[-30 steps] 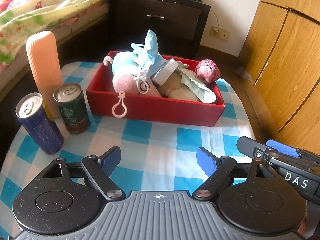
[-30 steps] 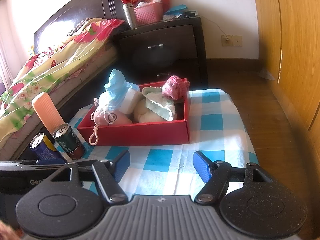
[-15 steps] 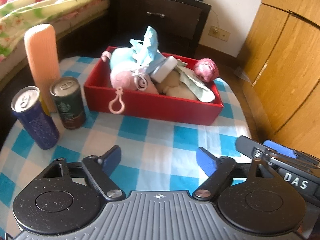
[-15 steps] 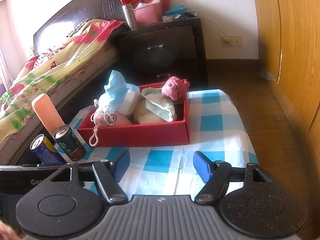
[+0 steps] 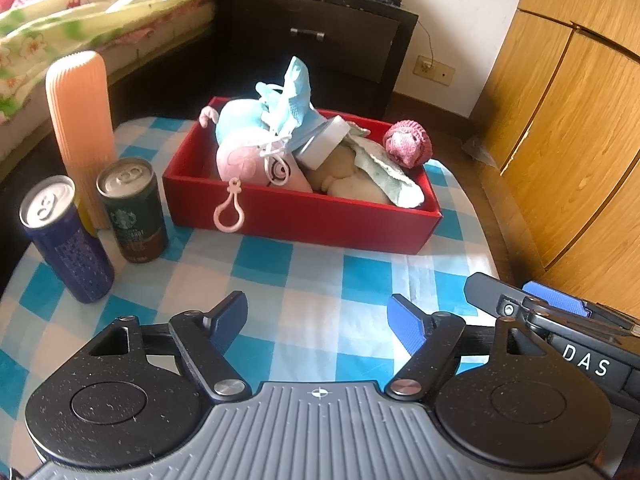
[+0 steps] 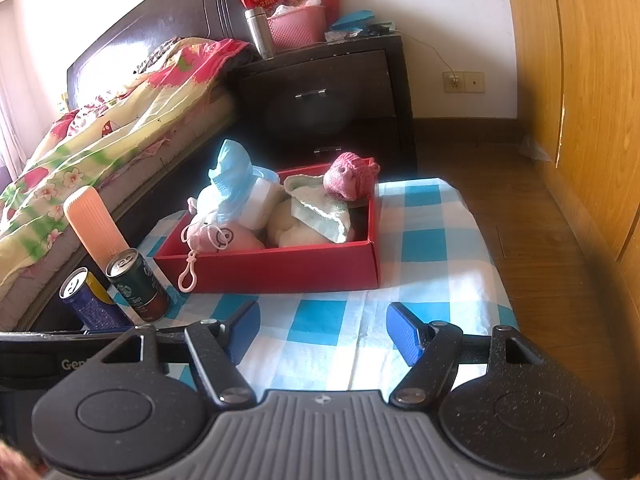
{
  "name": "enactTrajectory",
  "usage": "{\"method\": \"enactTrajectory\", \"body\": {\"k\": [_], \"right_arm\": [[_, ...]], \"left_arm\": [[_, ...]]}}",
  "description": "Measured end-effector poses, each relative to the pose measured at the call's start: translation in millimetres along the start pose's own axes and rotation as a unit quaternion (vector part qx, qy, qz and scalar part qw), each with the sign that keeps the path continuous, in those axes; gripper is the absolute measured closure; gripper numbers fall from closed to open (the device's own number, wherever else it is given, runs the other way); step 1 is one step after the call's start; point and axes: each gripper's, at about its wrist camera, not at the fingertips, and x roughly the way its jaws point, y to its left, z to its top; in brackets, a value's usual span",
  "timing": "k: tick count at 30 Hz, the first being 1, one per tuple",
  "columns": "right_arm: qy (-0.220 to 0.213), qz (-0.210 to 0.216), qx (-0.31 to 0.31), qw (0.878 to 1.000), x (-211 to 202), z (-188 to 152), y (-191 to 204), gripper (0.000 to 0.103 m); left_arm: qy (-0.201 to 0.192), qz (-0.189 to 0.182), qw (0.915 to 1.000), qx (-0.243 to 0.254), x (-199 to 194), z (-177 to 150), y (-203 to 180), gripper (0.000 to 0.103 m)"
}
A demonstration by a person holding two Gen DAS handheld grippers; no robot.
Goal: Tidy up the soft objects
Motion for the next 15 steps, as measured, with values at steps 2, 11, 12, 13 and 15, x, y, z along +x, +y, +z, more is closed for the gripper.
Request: {"method": "enactTrajectory", "body": {"k": [2,11,12,13,15], "right_arm": [[0.0,0.0,0.0,1.0,0.0,-0.1,-0.1,0.055],[0.0,0.0,0.0,1.0,0.1,-0.2,-0.2,0.055],[0.0,0.0,0.001,1.0,0.1,-0.1,-0.3,0.055],[0.0,0.001,0.0,1.0,0.2,-0.1,-0.2,0.055],[0.0,0.001,0.001,1.0,0.7,-0.4,-0.5,0.055]], "left_arm": [[-0.002,0.004,1.0,0.003,-0.4,0.1,-0.8,0.026],[-0.009,0.008,0.9999,0.001,-0.3,-0.7,0.1,0.022],[-0.01,0.01,0.9999,0.0,-0.5,-0.8,0.1,0.021],[-0.01,0.012,0.9999,0.0,-0.6,-0.9,0.1,0.02],[-0.009,0.012,0.9999,-0.001,-0.4,-0.8,0.5,0.02]]}}
